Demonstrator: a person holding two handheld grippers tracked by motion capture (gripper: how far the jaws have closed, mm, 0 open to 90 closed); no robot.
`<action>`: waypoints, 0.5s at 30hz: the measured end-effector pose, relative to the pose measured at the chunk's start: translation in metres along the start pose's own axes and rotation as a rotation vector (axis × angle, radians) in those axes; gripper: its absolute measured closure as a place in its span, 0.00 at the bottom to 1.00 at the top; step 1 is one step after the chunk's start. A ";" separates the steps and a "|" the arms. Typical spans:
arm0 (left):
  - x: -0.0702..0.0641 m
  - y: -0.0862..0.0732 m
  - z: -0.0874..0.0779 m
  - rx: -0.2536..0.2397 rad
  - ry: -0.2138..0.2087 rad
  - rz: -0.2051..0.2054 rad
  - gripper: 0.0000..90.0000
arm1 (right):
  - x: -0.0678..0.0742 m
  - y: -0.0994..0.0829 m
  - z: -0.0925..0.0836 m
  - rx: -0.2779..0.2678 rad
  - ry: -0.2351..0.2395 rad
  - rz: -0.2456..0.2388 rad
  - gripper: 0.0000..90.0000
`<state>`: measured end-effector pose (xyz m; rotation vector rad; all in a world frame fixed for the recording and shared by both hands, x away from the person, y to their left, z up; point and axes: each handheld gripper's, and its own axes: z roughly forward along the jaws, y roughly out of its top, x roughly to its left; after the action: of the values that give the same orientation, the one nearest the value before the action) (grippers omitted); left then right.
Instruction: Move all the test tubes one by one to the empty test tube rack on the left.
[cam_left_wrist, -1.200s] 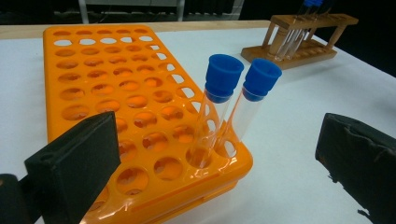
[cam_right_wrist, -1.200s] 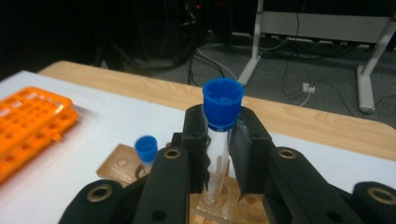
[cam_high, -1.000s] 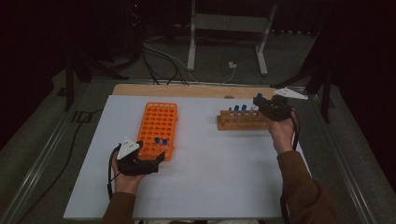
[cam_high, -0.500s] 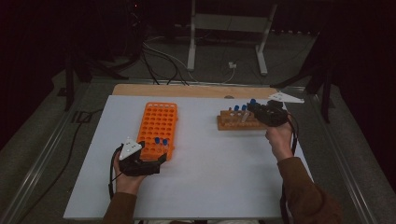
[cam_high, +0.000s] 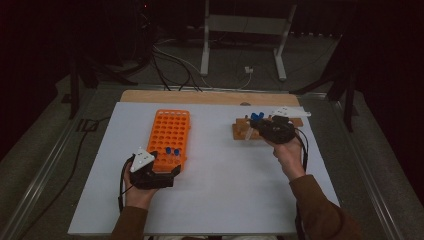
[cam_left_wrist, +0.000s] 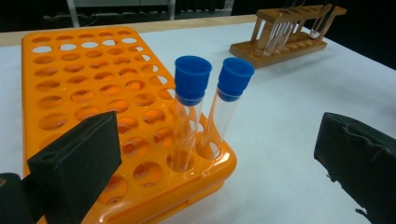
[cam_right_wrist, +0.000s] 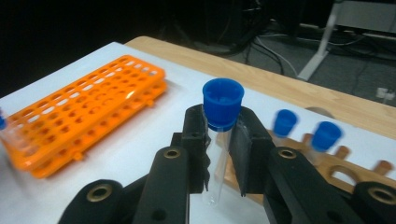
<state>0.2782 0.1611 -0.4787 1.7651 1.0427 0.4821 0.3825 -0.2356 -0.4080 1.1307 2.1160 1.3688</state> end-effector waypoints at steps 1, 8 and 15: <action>-0.001 0.000 0.000 -0.002 0.001 0.005 0.02 | 0.002 0.000 0.001 0.001 0.008 -0.003 0.85; -0.009 0.007 -0.003 -0.028 0.006 0.039 0.02 | 0.020 -0.002 0.005 0.016 0.068 -0.016 0.85; -0.024 0.024 -0.011 -0.111 0.028 0.071 0.02 | 0.036 -0.003 0.011 0.035 0.119 -0.033 0.85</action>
<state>0.2672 0.1443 -0.4493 1.7052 0.9573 0.5994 0.3669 -0.2009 -0.4116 1.0464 2.2396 1.4212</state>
